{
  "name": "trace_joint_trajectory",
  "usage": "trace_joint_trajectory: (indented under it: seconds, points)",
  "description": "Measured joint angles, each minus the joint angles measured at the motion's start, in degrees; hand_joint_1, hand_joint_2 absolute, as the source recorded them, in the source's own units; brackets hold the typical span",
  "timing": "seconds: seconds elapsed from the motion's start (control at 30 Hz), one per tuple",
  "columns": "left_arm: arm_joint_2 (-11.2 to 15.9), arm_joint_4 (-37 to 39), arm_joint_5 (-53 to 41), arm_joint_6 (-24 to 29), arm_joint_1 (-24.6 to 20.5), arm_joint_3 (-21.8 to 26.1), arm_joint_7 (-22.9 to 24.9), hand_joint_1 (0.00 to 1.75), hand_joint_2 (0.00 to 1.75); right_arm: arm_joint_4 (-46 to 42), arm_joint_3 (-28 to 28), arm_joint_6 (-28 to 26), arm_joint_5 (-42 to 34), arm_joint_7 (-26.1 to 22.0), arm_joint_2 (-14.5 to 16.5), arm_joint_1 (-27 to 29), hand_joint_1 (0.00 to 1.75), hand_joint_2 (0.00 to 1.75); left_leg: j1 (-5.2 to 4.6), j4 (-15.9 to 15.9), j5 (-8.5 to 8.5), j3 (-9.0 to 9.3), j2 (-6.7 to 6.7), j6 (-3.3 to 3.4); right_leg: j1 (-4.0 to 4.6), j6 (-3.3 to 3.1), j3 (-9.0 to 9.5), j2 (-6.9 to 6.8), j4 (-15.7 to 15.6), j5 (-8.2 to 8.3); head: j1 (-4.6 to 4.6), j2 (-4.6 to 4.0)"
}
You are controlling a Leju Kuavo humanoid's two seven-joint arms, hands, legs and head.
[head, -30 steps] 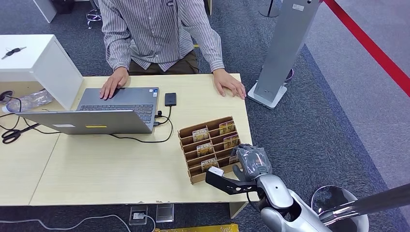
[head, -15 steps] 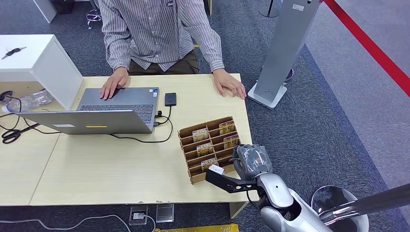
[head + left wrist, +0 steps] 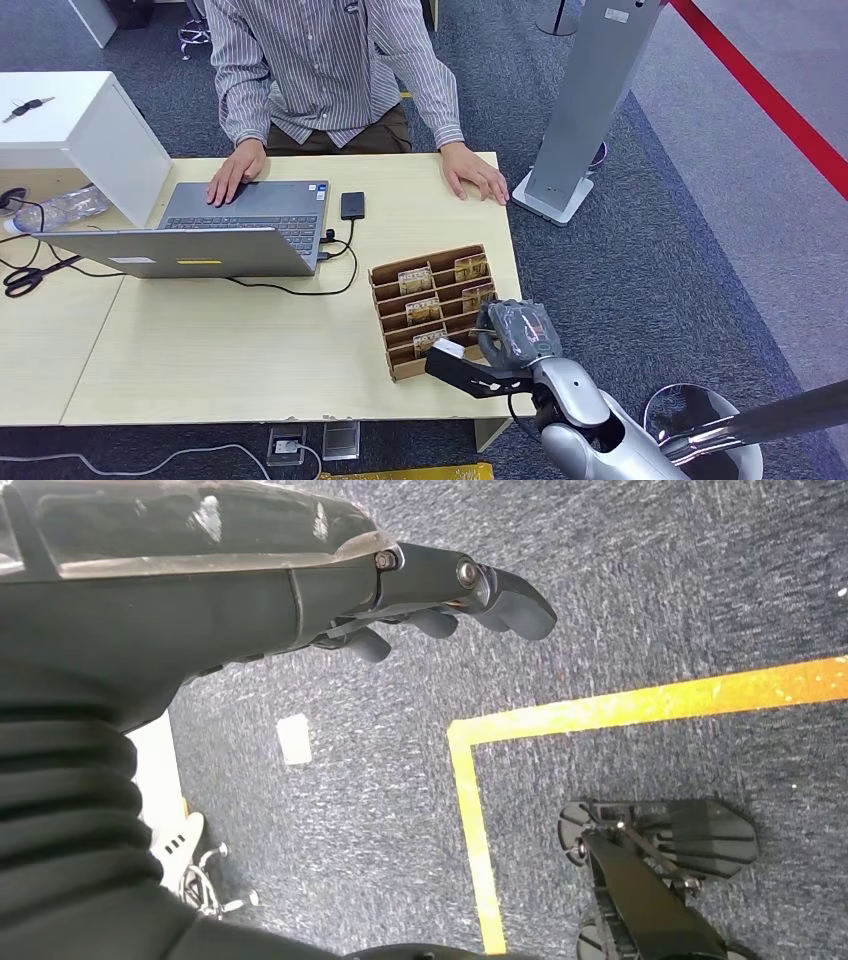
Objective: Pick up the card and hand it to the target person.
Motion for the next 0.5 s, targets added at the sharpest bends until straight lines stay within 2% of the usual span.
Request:
trace_joint_trajectory:
  seconds: [0.13,0.27,0.5]
  points:
    - [0.15,0.00,0.00,0.05,0.01,0.00,0.13,0.00,1.75,-1.06,-0.68,2.32,-10.13,-0.72,-0.43,-1.39,1.45,1.75,0.00,0.00,0.01,0.00,0.01,0.00,0.00,0.00,0.00,0.01,0.00,0.00,0.01,0.00]
    - [0.38,0.00,0.01,0.02,0.03,0.00,0.05,0.00,1.75,-4.48,-1.44,6.04,-19.12,0.63,-2.21,-5.16,1.45,1.75,-0.01,0.01,0.02,0.01,0.01,0.01,0.00,0.01,0.00,0.01,0.00,0.01,-0.01,0.01]
    - [0.60,0.00,0.09,-0.12,0.12,0.00,0.17,0.00,1.75,-12.00,-2.98,8.54,-23.83,1.66,-5.73,-13.43,1.45,1.75,-0.01,0.02,0.02,0.03,0.01,0.02,-0.01,0.01,0.00,0.01,0.00,0.02,0.03,0.00]
